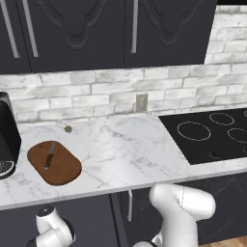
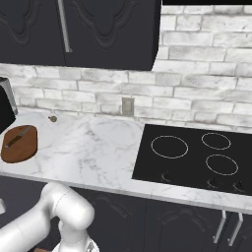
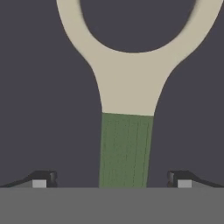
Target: Open the drawer on the left and place the cutting tools on the cutting board.
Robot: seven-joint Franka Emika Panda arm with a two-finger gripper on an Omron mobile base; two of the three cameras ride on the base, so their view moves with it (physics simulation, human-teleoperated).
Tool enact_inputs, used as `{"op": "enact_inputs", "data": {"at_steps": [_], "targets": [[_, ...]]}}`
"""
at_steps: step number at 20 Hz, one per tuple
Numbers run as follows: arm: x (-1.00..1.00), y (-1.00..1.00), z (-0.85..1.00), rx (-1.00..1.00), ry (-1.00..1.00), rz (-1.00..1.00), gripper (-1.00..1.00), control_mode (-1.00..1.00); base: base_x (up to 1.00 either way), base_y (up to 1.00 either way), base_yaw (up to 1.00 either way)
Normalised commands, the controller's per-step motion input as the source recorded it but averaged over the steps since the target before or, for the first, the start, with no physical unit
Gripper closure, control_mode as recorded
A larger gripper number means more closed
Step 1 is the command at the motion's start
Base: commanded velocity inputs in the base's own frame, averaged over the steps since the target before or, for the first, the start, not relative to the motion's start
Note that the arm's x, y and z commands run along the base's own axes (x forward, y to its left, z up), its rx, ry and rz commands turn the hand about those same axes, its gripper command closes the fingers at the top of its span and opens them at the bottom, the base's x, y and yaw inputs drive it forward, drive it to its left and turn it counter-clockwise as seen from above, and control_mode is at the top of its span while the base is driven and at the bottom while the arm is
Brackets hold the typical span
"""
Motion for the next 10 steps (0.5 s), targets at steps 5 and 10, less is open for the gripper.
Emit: {"op": "enact_inputs", "data": {"at_steps": [5,10], "targets": [[0.0,0.0,-0.36,0.0,0.0,0.0,-1.0,-1.0,0.0,0.0,0.0],[-0.16,0.0,-0.17,0.0,0.0,0.0,1.0,-1.0,0.0,0.0,0.0]]}}
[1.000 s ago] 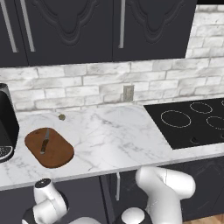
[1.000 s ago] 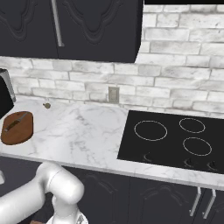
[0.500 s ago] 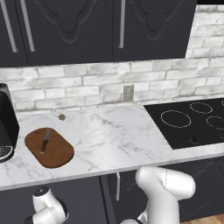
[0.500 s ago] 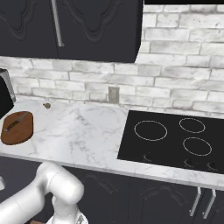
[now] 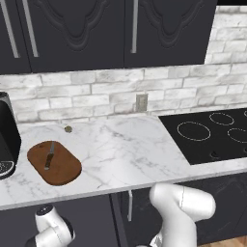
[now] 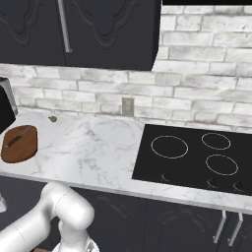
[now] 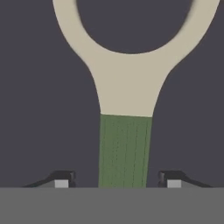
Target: Open the drawer on the left and place the cutting tools on the cutting board.
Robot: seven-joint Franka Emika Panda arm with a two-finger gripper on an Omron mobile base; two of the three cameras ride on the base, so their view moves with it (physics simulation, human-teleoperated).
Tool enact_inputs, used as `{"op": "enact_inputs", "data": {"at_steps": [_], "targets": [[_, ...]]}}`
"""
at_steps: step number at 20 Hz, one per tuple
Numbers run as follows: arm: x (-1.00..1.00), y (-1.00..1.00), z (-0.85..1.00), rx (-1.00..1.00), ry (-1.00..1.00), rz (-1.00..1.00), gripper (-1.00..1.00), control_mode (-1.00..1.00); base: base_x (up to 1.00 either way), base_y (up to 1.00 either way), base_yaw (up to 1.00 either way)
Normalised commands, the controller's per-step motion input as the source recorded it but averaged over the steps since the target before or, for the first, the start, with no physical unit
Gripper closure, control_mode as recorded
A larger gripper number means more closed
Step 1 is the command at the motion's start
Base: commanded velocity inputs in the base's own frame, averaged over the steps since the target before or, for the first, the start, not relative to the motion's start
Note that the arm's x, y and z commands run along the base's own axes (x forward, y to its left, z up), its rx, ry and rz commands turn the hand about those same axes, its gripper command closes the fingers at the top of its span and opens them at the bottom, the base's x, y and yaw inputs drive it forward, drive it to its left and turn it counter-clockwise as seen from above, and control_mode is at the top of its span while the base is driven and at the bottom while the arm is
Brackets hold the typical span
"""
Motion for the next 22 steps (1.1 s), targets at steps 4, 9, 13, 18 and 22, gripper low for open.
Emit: {"op": "enact_inputs", "data": {"at_steps": [4,9,13,18,22], "targets": [[-0.42,0.0,0.0,0.0,0.0,0.0,1.0,-1.0,0.0,0.0,0.0],[-0.29,0.0,0.22,0.05,0.0,0.0,1.0,-1.0,0.0,0.0,0.0],[-0.24,-0.05,0.95,0.11,-0.07,0.0,1.0,-1.0,0.0,0.0,0.0],[-0.33,-0.32,1.0,0.1,-0.01,0.0,1.0,-1.0,0.0,0.0,0.0],[-0.29,-0.56,1.0,0.08,0.0,0.0,1.0,-1.0,0.0,0.0,0.0]]}}
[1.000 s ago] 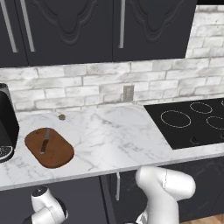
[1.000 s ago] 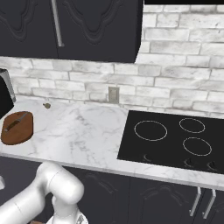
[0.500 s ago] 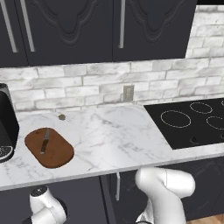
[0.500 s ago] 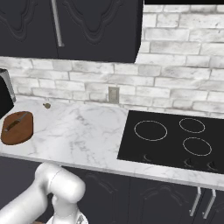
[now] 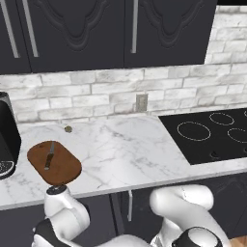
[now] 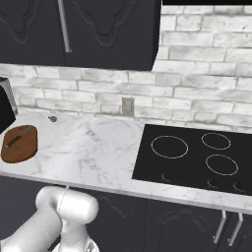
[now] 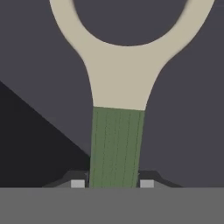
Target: Open the drawer on the left and place the cutting tools on the cutting board.
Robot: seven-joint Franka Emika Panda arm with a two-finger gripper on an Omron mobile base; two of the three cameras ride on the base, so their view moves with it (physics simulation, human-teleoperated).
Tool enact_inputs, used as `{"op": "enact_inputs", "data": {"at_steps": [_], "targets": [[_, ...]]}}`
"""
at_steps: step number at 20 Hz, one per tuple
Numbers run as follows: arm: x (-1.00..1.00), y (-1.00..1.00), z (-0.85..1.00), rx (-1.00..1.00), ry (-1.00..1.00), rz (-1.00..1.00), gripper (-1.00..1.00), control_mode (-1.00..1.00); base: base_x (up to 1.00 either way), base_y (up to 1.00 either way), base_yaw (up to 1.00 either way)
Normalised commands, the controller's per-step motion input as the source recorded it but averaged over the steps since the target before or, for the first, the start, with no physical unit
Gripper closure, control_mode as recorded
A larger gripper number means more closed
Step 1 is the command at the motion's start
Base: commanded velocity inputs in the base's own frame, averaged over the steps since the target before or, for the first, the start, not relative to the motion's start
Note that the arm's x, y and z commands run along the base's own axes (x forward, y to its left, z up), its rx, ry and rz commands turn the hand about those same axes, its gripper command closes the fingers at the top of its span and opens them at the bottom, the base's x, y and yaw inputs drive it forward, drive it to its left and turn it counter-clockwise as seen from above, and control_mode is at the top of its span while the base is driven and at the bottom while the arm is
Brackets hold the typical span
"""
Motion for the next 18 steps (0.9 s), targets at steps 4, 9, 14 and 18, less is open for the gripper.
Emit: {"op": "enact_inputs", "data": {"at_steps": [4,9,14,18], "targets": [[-0.18,-0.68,1.0,0.08,0.0,0.0,1.0,-1.0,0.0,0.0,0.0],[0.07,-0.57,1.0,0.04,0.0,-0.02,1.0,-1.0,0.0,0.0,0.0],[0.58,-0.45,0.95,0.0,0.0,-0.08,1.0,-1.0,0.0,0.0,0.0],[0.89,-0.34,0.67,-0.01,0.0,-0.13,1.0,-1.0,0.0,0.0,0.0]]}}
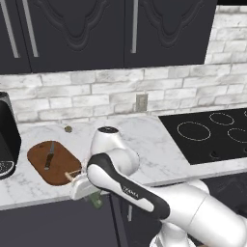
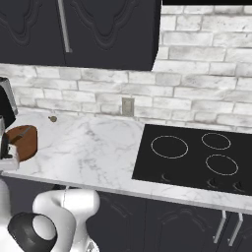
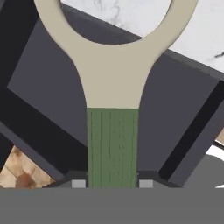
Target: Open the drawer on the left and place the cutting tools on the cutting board.
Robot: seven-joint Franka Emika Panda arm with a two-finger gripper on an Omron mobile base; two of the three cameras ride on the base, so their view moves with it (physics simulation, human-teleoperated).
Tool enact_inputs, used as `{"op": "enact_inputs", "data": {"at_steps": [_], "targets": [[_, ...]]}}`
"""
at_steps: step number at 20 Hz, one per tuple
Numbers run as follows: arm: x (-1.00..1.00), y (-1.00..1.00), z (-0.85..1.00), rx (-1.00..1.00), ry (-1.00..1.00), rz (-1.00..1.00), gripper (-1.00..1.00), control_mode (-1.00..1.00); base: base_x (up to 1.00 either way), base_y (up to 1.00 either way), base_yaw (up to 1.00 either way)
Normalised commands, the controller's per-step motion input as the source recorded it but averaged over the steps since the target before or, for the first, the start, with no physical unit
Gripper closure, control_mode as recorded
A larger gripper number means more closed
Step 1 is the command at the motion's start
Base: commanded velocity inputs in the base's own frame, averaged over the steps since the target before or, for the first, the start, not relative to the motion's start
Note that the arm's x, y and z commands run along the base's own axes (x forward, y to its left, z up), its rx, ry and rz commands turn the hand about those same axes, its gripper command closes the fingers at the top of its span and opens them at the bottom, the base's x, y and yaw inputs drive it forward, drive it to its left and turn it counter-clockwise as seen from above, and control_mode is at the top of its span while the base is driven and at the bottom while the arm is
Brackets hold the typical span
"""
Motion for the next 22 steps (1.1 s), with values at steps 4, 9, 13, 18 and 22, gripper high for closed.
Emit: {"op": "enact_inputs", "data": {"at_steps": [4,9,13,18,22], "targets": [[1.0,-0.22,0.36,-0.04,0.01,-0.17,1.0,-1.0,0.0,0.0,0.0],[1.0,-0.02,0.02,-0.05,0.03,-0.18,1.0,-1.0,0.0,0.0,0.0],[0.82,0.06,0.0,-0.04,0.01,-0.12,1.0,-1.0,0.0,0.0,0.0],[0.72,0.24,0.0,-0.01,0.01,-0.07,1.0,-1.0,0.0,0.0,0.0],[0.4,0.51,-0.02,-0.02,0.0,-0.01,1.0,-1.0,0.0,0.0,0.0]]}}
